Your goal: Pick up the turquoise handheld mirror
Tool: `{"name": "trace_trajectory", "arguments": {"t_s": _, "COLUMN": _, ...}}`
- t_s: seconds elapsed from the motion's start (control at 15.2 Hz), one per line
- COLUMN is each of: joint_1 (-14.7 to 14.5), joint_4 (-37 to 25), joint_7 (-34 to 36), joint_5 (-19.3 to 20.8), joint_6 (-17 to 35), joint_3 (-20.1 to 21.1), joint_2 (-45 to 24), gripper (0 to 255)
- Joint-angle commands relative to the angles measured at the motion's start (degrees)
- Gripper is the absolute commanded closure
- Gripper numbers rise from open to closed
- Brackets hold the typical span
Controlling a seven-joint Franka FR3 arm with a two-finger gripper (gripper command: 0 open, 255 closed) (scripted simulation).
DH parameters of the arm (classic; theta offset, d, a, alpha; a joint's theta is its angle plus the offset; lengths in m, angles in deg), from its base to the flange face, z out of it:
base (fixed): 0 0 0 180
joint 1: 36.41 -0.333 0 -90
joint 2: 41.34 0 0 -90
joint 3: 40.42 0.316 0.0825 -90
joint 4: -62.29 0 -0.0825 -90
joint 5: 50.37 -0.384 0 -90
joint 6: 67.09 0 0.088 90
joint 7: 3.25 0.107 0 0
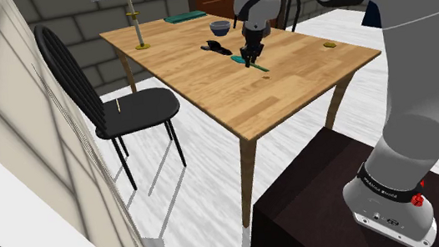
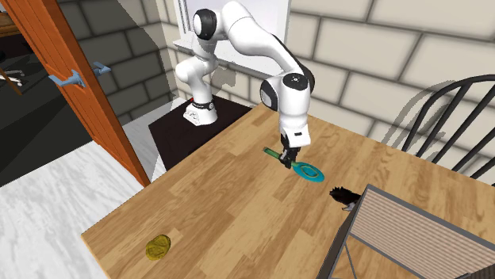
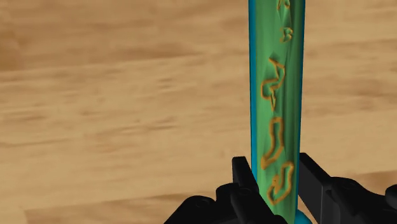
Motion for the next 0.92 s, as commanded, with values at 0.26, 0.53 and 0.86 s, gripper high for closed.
{"name": "trace_trajectory", "arguments": {"t_s": 0.26, "joint_1": -0.2, "joint_4": -1.7, "joint_7": 0.7, "joint_5": 0.8, "joint_6": -3.5, "joint_3": -0.4, "joint_2": 1.8, "gripper": 255}}
{"name": "trace_trajectory", "arguments": {"t_s": 0.53, "joint_1": -0.2, "joint_4": -3.3, "joint_7": 1.3, "joint_5": 1.4, "joint_6": -6.0, "joint_3": -0.6, "joint_2": 2.7, "gripper": 255}}
{"name": "trace_trajectory", "arguments": {"t_s": 0.86, "joint_1": -0.2, "joint_4": -5.3, "joint_7": 1.8, "joint_5": 1.8, "joint_6": -8.8, "joint_3": -0.9, "joint_2": 3.6, "gripper": 255}}
